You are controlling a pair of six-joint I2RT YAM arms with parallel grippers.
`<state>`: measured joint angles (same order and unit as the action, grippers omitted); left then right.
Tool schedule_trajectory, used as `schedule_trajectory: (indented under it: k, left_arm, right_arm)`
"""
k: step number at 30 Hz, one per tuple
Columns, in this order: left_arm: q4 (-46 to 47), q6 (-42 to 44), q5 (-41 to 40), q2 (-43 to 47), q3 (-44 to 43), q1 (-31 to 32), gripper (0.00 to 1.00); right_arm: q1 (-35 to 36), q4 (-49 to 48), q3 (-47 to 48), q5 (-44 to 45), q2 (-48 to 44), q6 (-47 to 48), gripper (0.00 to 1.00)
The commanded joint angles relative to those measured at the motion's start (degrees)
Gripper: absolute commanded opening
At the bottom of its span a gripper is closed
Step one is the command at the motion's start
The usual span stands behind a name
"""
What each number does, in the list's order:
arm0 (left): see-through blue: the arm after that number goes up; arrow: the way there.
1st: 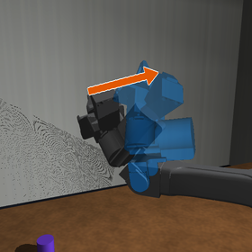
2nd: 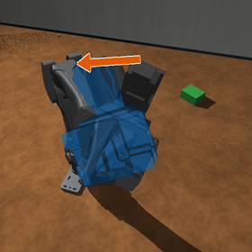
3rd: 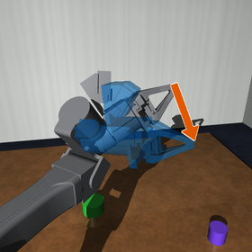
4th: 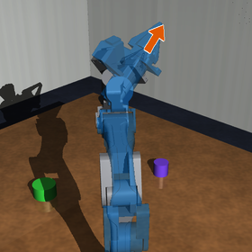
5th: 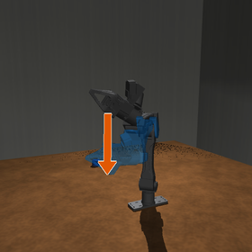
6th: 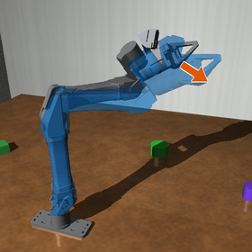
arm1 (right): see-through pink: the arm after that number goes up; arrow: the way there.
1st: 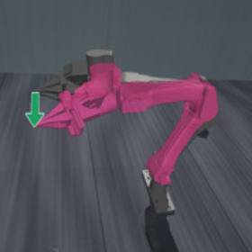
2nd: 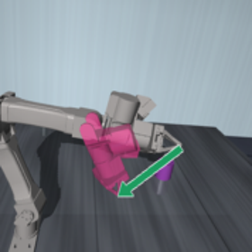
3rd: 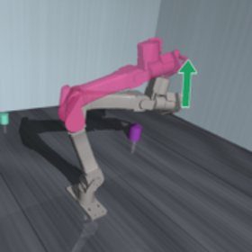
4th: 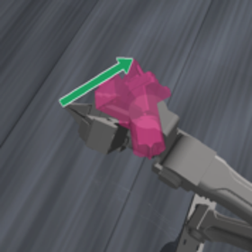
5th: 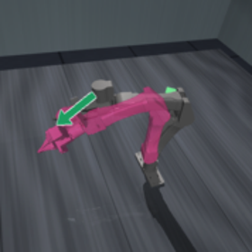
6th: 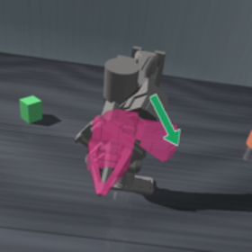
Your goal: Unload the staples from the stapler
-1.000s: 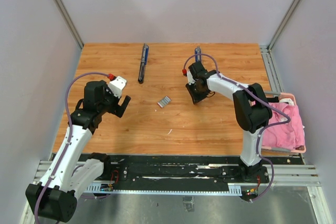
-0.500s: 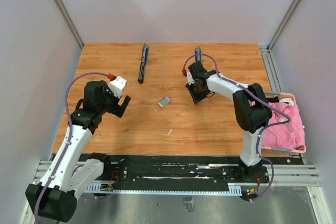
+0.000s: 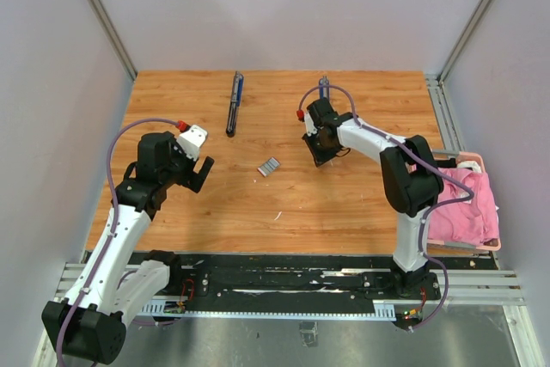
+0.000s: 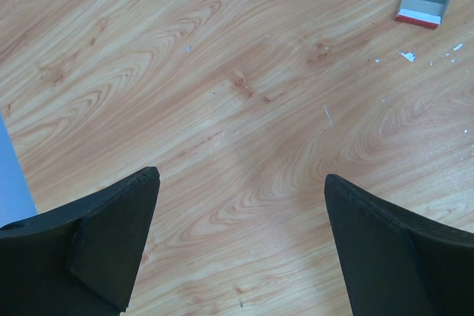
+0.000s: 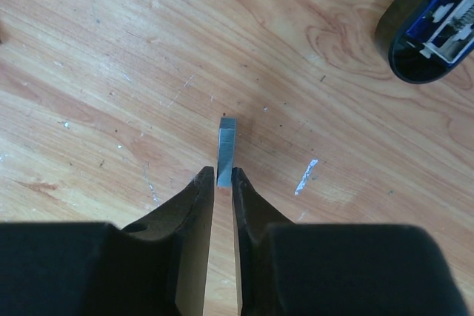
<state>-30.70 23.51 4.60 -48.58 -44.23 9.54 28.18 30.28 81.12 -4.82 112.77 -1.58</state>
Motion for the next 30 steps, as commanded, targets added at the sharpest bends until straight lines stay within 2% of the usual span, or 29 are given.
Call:
schedule_trajectory:
  k: [1,19,30]
  left_arm:
    - [1.08,0.31,0.61,0.37,0.37,-0.22,0.98]
    - [1.09,0.31,0.6,0.32,0.36,-0.22,0.98]
    - [1.08,0.31,0.67,0.48,0.37,-0.22,0.98]
  right_arm:
    - [1.06,1.15,1.53,0.09,2.42,0.16,0.17]
    - [1.08,1.18,1.69,0.91,1.03,0.09,0.15]
    - [0.58,1.18,1.9,-1.78,-1.95,0.13,0.12]
